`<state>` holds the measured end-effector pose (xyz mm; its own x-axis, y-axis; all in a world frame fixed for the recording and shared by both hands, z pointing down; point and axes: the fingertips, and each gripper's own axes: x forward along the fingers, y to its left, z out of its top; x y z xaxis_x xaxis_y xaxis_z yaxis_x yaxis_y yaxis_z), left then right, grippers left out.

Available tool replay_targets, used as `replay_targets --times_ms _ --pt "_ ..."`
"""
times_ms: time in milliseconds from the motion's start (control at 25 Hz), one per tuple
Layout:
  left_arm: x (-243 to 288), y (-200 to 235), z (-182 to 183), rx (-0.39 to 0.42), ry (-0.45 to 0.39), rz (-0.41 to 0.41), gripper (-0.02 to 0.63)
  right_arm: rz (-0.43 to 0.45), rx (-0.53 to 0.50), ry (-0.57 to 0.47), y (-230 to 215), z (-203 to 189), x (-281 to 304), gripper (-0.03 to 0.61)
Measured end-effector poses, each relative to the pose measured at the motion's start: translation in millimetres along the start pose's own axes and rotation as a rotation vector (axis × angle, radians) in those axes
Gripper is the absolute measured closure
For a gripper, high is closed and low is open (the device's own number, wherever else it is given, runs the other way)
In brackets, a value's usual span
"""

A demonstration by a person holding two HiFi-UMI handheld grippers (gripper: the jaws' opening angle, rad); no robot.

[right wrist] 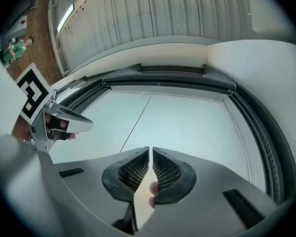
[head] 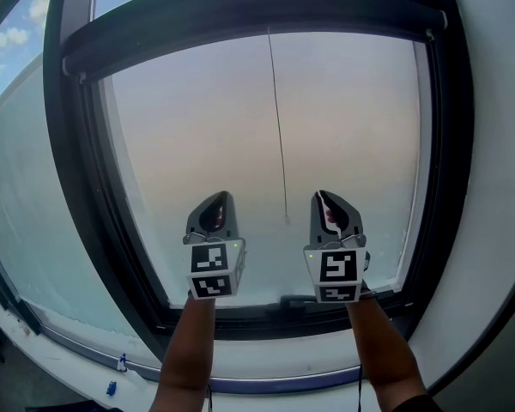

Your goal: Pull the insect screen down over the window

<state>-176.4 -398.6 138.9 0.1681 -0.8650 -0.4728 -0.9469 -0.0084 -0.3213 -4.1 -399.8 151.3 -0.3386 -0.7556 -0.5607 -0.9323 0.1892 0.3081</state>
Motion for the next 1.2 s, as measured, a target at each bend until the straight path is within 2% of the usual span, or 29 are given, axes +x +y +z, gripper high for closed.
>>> replay_targets --times_ms 200,440,600,760,1080,1200 --pt "24.3 26.6 40.8 0.203 0.016 0.073 0.611 0.015 -0.179 -0.006 -21.2 34.9 31.5 0.556" --pt "41.3 42.5 98.1 0.44 -0.012 0.093 0.608 0.011 -0.379 -0.073 -23.5 83.3 53.9 0.532" --pt "55.2 40.7 120.4 0.627 0.036 0.072 0.513 0.006 -0.503 -0.101 -25.4 109.6 71.0 0.511" --pt "68.6 44.2 134.0 0.814 0.094 0.08 0.432 0.006 -0.694 -0.112 -30.7 131.7 88.3 0.467" --pt "97.8 66.2 161.1 1.081 0.14 0.136 0.331 0.009 -1.032 -0.066 -43.8 147.9 117.2 0.373" --pt "107.9 72.5 177.5 1.157 0.149 0.16 0.318 0.011 -1.11 -0.023 -53.8 157.2 127.9 0.331"
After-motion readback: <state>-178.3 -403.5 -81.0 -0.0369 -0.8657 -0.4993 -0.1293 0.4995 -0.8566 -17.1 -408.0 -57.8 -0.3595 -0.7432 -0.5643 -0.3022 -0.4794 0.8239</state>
